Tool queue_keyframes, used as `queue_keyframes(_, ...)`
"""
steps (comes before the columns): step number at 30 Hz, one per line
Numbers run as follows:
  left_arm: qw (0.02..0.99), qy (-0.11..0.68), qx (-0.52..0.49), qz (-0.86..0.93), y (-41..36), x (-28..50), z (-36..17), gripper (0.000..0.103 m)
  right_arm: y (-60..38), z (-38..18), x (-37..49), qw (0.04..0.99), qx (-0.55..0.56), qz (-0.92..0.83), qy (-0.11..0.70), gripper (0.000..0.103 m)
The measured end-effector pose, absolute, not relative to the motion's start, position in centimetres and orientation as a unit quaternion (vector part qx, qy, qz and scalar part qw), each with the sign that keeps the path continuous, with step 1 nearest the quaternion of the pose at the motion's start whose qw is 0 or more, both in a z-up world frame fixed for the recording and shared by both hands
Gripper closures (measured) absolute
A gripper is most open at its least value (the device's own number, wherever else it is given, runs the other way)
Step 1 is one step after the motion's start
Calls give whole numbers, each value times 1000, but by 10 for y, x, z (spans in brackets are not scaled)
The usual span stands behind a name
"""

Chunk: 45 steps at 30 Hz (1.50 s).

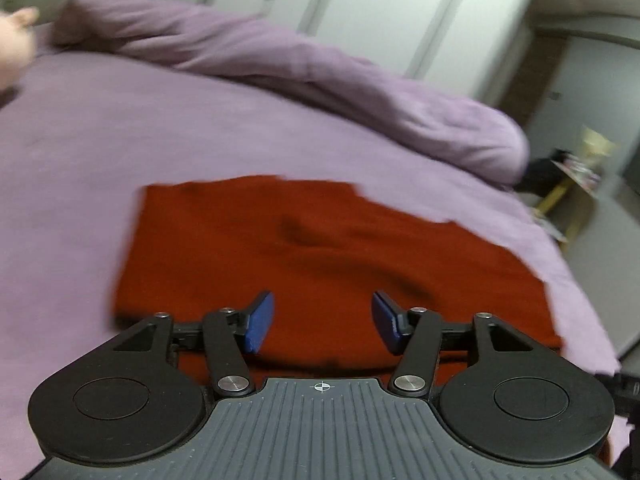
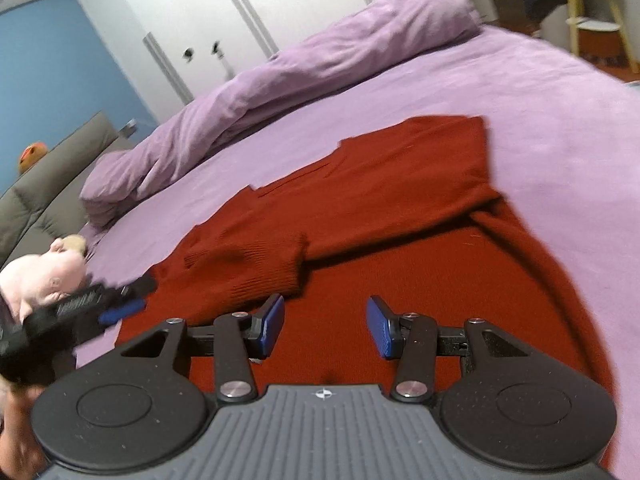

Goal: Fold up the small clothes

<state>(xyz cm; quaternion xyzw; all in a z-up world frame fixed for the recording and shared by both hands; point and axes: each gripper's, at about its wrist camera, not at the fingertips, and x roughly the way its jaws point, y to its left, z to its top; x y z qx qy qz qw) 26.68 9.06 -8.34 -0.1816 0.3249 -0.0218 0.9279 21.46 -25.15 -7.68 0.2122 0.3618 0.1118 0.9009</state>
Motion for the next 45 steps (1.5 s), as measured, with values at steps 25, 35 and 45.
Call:
queue_keyframes(25,931,348,-111,18,84,284,-109,36,-238,-43,318,967,12,2,254,99)
queue_keyframes(35,930,342,-127,52,101,295,-109,38,-262,-52,324,961,41,8,273,99)
queue_keyframes(45,937,336,-99,10,78,288,-109,37,-266,30,301,988,115,49,93,100)
